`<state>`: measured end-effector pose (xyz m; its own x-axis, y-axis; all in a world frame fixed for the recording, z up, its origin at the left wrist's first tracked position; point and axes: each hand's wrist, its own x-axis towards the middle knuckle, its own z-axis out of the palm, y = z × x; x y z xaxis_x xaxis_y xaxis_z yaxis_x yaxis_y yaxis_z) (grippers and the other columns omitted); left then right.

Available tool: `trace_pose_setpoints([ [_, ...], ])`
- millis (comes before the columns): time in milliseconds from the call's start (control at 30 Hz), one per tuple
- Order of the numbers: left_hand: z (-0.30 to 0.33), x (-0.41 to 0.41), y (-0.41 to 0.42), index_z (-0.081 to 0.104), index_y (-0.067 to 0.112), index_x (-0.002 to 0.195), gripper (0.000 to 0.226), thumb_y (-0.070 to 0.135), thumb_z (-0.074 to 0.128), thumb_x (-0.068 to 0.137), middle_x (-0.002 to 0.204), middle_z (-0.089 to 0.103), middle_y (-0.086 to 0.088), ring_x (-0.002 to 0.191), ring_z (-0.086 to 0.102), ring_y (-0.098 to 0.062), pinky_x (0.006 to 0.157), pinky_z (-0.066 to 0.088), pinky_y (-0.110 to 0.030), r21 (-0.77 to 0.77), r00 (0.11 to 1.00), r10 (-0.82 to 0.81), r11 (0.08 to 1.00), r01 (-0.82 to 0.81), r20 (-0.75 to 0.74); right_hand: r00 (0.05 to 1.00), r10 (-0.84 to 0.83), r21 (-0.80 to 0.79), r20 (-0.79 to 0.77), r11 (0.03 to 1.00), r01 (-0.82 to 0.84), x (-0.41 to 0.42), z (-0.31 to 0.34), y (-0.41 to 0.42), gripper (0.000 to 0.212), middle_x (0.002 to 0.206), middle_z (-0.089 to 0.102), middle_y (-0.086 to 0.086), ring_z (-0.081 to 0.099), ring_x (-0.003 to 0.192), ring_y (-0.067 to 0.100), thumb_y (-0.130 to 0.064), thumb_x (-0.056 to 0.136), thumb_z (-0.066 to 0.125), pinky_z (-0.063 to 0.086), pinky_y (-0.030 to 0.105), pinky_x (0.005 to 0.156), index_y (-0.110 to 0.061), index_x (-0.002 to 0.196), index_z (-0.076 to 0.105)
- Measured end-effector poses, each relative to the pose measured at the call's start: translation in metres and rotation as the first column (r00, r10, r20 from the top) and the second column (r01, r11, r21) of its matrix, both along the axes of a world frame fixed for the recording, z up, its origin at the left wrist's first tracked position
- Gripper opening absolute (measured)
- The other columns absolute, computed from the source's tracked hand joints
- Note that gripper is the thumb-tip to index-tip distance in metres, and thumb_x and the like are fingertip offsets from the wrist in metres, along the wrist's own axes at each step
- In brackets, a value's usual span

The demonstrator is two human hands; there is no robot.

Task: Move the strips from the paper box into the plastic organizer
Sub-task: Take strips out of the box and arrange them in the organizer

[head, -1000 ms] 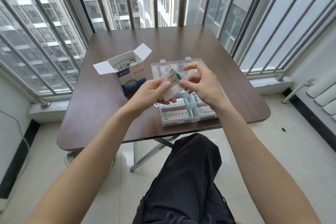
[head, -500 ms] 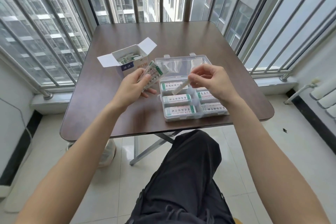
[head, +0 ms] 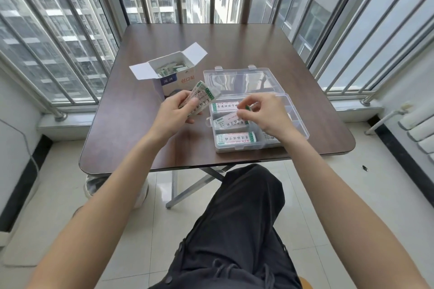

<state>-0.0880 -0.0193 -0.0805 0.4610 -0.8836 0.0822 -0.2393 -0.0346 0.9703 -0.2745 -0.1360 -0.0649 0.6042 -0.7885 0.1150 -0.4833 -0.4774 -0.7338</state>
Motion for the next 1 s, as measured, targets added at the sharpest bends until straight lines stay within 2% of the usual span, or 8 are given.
trace_pose_setpoints([
  [267,-0.001,-0.002,-0.005,0.061,0.022,0.097,0.012,0.016,0.050,0.096,0.081,0.061,0.007,0.063,0.054,0.000,0.052,0.048,-0.016,0.010,1.000,-0.001,1.000,0.001,0.030,0.978,0.062,-0.162,-0.201,0.982,-0.095,0.008,0.000,0.004,0.008,0.076,0.062,-0.011,0.053,0.075,0.005,-0.028,0.078,0.074,0.039,0.022,0.069,-0.020,0.079,0.072],
  [367,-0.001,-0.003,-0.009,0.061,0.021,0.096,0.012,0.017,0.050,0.096,0.081,0.061,0.005,0.061,0.053,-0.001,0.051,0.046,-0.016,0.024,0.998,-0.021,1.000,0.020,0.061,0.986,0.028,-0.184,-0.162,0.981,-0.058,0.008,0.001,0.003,0.013,0.080,0.064,-0.009,0.052,0.077,0.005,-0.030,0.083,0.070,0.037,0.021,0.069,-0.018,0.081,0.073],
  [500,0.003,-0.008,-0.015,0.061,0.022,0.090,0.014,0.016,0.050,0.097,0.079,0.058,0.000,0.063,0.050,-0.007,0.050,0.046,-0.016,0.014,0.996,-0.045,0.999,0.044,0.075,0.981,-0.027,0.146,0.191,0.989,-0.001,0.009,0.013,0.001,0.027,0.073,0.064,-0.007,0.053,0.054,-0.002,-0.034,0.093,0.057,0.040,0.014,0.054,-0.010,0.092,0.069],
  [633,0.006,-0.015,-0.019,0.061,0.014,0.096,0.012,0.017,0.049,0.097,0.076,0.058,0.004,0.059,0.049,-0.011,0.053,0.046,-0.022,0.026,0.990,-0.086,0.996,0.084,0.114,0.970,0.018,0.319,0.242,0.943,-0.098,0.012,0.016,0.000,0.007,0.084,0.066,0.004,0.056,0.048,0.006,-0.015,0.089,0.064,0.045,0.018,0.045,-0.011,0.095,0.066],
  [700,0.006,-0.014,-0.019,0.061,0.016,0.096,0.013,0.018,0.048,0.098,0.078,0.060,0.005,0.062,0.056,-0.009,0.054,0.049,-0.022,0.019,0.991,-0.077,0.997,0.076,0.113,0.943,0.000,0.371,0.332,0.920,-0.131,0.010,0.017,-0.001,0.008,0.085,0.065,0.009,0.061,0.053,0.009,-0.004,0.088,0.063,0.051,0.018,0.052,-0.006,0.095,0.066],
  [800,0.006,-0.005,-0.016,0.059,0.025,0.091,0.019,0.016,0.045,0.099,0.082,0.060,0.007,0.068,0.061,-0.002,0.054,0.049,-0.018,-0.007,0.999,-0.020,1.000,0.020,0.041,0.899,-0.073,0.425,0.431,0.896,-0.131,0.000,0.017,-0.005,0.012,0.080,0.066,0.009,0.067,0.067,0.013,-0.011,0.090,0.062,0.055,0.021,0.067,-0.001,0.094,0.066],
  [900,0.006,0.003,-0.015,0.058,0.024,0.087,0.021,0.015,0.043,0.099,0.073,0.055,0.002,0.059,0.053,-0.004,0.057,0.045,-0.019,-0.001,0.998,0.046,0.999,-0.046,-0.036,0.925,-0.059,0.374,0.376,0.923,-0.093,-0.007,0.010,-0.007,0.020,0.080,0.067,0.007,0.067,0.069,0.013,-0.018,0.092,0.059,0.055,0.021,0.070,0.001,0.093,0.066],
  [1000,0.007,0.004,-0.015,0.057,0.017,0.100,0.012,0.011,0.047,0.097,0.078,0.059,0.003,0.057,0.052,0.001,0.060,0.044,-0.014,-0.010,0.997,0.059,0.998,-0.060,-0.054,0.972,0.075,0.223,0.223,0.967,-0.126,-0.007,0.002,-0.005,0.008,0.087,0.068,0.007,0.066,0.074,0.014,-0.004,0.086,0.063,0.056,0.025,0.075,-0.008,0.093,0.067],
])
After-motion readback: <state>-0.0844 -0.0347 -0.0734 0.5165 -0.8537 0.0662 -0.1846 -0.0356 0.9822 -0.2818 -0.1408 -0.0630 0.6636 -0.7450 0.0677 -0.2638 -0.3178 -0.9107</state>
